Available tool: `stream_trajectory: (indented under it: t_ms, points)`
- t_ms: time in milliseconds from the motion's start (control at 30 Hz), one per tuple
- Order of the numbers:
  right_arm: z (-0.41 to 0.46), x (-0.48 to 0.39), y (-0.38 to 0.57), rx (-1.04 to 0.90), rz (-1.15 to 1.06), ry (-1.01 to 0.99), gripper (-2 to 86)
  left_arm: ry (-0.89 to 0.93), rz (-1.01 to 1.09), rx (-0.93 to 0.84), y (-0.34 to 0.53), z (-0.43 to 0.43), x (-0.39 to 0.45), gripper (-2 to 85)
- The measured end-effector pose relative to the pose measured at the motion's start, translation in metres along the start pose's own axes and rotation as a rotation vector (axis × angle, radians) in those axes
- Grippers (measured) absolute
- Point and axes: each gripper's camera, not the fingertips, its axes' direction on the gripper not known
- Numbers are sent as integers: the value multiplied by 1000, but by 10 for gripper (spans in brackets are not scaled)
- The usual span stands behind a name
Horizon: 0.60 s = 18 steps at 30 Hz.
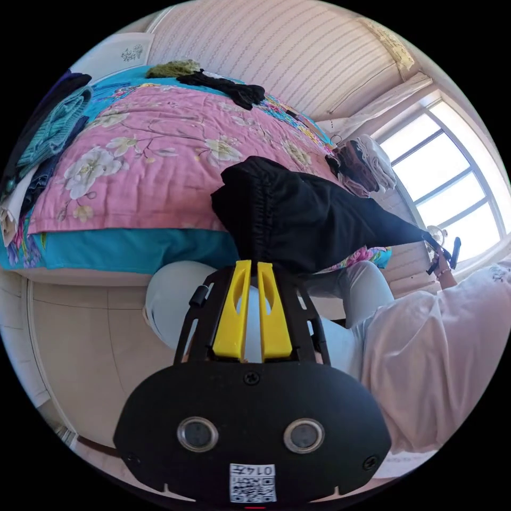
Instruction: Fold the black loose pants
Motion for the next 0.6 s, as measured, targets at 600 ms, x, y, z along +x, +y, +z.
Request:
stream_trajectory:
  t_ms: [600]
  points:
    - [-26,6,-29,-105,25,-51,225,35,-133,56,-48,16,-32,45]
